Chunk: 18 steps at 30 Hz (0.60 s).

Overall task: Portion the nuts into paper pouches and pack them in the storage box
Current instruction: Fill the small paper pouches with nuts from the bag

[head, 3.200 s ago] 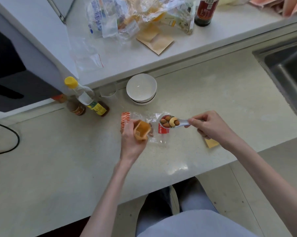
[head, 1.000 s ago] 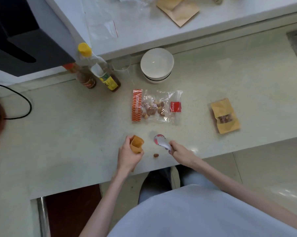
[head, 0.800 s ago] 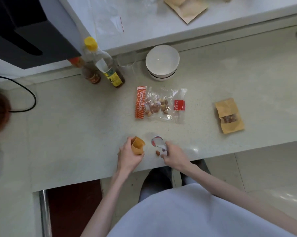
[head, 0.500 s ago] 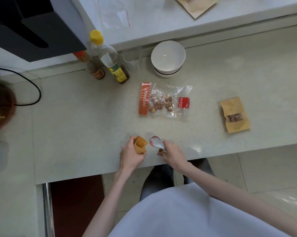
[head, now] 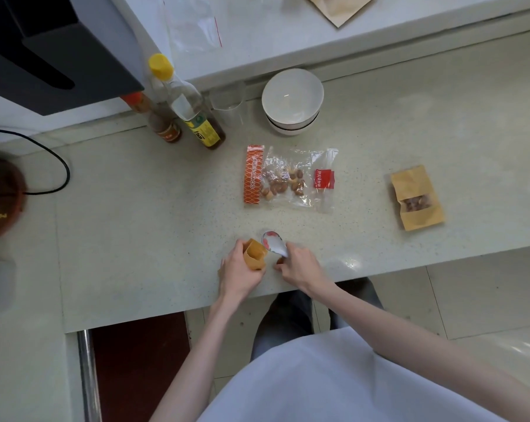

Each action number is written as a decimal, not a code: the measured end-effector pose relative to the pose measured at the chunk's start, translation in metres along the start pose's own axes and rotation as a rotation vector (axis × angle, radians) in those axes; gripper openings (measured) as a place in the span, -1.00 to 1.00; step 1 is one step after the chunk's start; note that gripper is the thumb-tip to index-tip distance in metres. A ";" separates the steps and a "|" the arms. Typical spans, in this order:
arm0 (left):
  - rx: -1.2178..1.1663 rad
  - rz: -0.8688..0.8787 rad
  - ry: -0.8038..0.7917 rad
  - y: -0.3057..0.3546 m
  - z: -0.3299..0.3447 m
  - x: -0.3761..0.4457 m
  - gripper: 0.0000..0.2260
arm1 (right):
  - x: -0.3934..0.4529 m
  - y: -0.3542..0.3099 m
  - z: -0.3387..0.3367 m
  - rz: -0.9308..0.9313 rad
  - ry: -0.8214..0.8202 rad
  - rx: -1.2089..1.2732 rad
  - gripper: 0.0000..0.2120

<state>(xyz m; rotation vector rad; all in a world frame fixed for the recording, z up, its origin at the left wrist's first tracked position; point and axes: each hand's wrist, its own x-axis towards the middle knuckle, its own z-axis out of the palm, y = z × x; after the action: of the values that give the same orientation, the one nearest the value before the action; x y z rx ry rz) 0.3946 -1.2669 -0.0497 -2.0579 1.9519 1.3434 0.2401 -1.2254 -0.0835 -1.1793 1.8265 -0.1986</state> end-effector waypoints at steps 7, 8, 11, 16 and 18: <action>0.006 -0.012 0.003 -0.004 -0.002 -0.005 -0.65 | 0.001 -0.005 0.003 -0.071 0.047 -0.046 -0.86; 0.006 -0.013 0.002 -0.003 -0.002 -0.005 -0.65 | 0.002 -0.006 0.003 -0.063 0.049 -0.047 -0.86; -0.002 -0.006 0.007 0.001 -0.001 -0.003 -0.66 | 0.003 -0.005 0.002 -0.052 0.049 -0.055 -0.86; -0.023 0.003 0.001 0.005 0.003 0.001 -0.66 | 0.004 0.000 -0.001 -0.035 0.032 0.004 -0.87; -0.027 0.012 -0.006 0.008 0.005 0.002 -0.66 | 0.006 0.002 -0.003 0.011 0.056 0.096 -0.85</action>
<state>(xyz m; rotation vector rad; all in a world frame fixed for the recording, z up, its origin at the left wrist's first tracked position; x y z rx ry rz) 0.3851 -1.2681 -0.0501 -2.0542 1.9572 1.3844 0.2358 -1.2304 -0.0866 -1.1070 1.8511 -0.3125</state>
